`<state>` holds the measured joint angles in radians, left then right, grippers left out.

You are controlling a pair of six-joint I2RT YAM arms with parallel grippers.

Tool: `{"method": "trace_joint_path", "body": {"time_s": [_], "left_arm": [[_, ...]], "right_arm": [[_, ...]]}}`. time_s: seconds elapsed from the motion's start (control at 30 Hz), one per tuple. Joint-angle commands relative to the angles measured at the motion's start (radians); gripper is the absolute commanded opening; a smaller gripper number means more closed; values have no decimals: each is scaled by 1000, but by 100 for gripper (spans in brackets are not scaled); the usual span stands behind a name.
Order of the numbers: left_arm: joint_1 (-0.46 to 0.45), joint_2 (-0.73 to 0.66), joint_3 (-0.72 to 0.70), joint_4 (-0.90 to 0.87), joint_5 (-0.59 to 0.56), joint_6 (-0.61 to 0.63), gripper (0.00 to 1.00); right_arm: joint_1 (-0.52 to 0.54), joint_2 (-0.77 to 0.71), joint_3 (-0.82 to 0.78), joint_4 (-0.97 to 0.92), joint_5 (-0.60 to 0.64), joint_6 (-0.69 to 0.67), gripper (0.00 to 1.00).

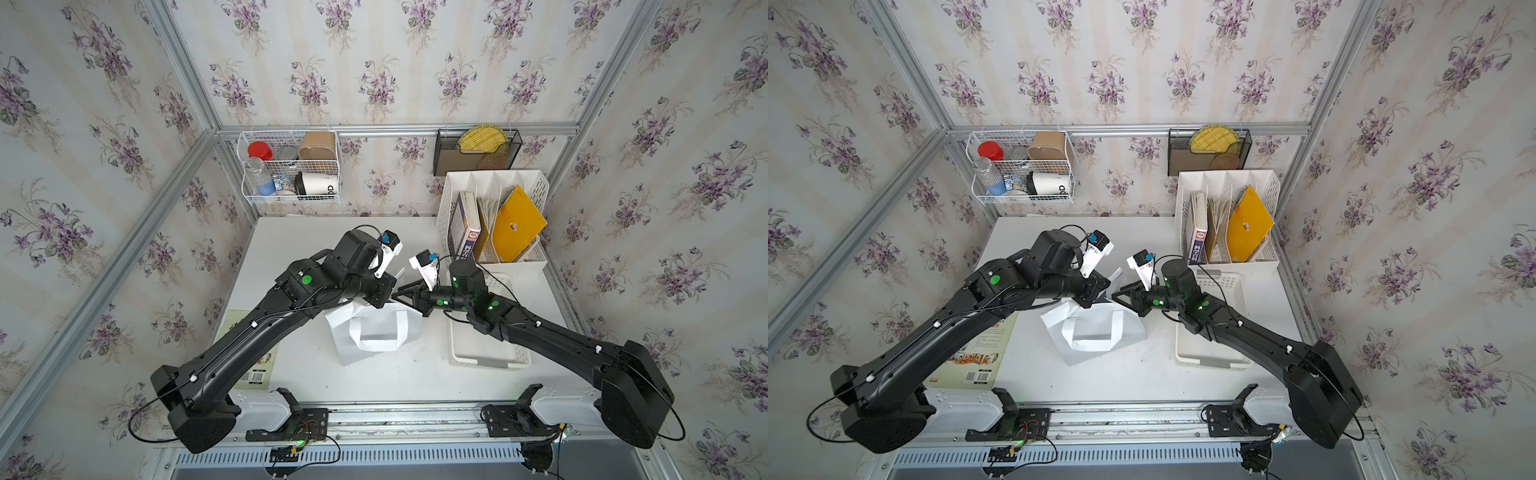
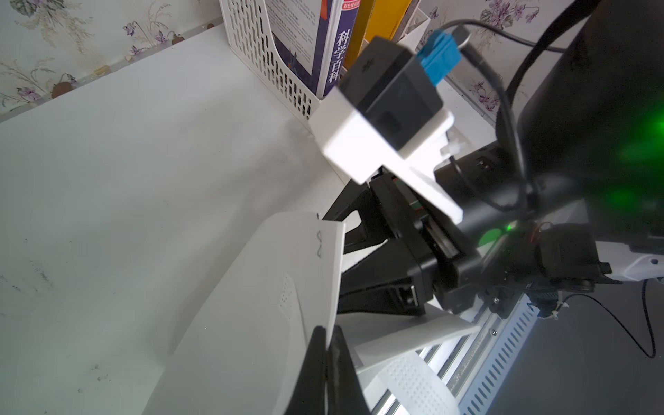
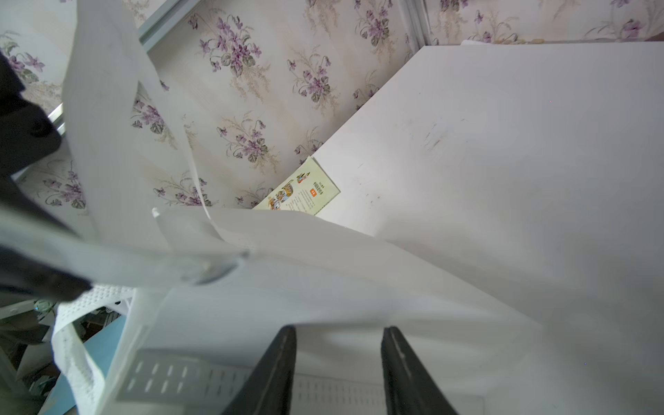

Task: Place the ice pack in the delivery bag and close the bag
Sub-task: Seal the delivery bag at the center of the board.

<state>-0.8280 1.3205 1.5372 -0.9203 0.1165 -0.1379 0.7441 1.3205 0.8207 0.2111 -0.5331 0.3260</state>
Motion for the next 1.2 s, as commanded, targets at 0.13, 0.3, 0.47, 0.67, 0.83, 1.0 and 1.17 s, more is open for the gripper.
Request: {"method": "trace_joint_path", "body": {"time_s": [0.13,0.3,0.47,0.67,0.83,1.0,1.17], "left_arm": [[-8,8,1,25,50,29,0],[-9,1,-3,23,13,30,0],[-9,-3,-3,19,-25,27,0],[-8,-6,-6,20,-32,29,0],[-8,-4,-5,20,-35,31,0],[-8,-1,-7,21,-35,29,0],[-8,-1,-4,22,-30,26,0]], "right_arm": [[13,11,-11,37,100,9,48],[8,-75,-54,30,185,-6,67],[1,-250,-147,17,255,-33,79],[1,-445,-281,20,235,-7,84],[1,-570,-377,81,150,36,86],[2,-605,-409,115,110,43,87],[1,-617,-410,119,116,25,86]]}}
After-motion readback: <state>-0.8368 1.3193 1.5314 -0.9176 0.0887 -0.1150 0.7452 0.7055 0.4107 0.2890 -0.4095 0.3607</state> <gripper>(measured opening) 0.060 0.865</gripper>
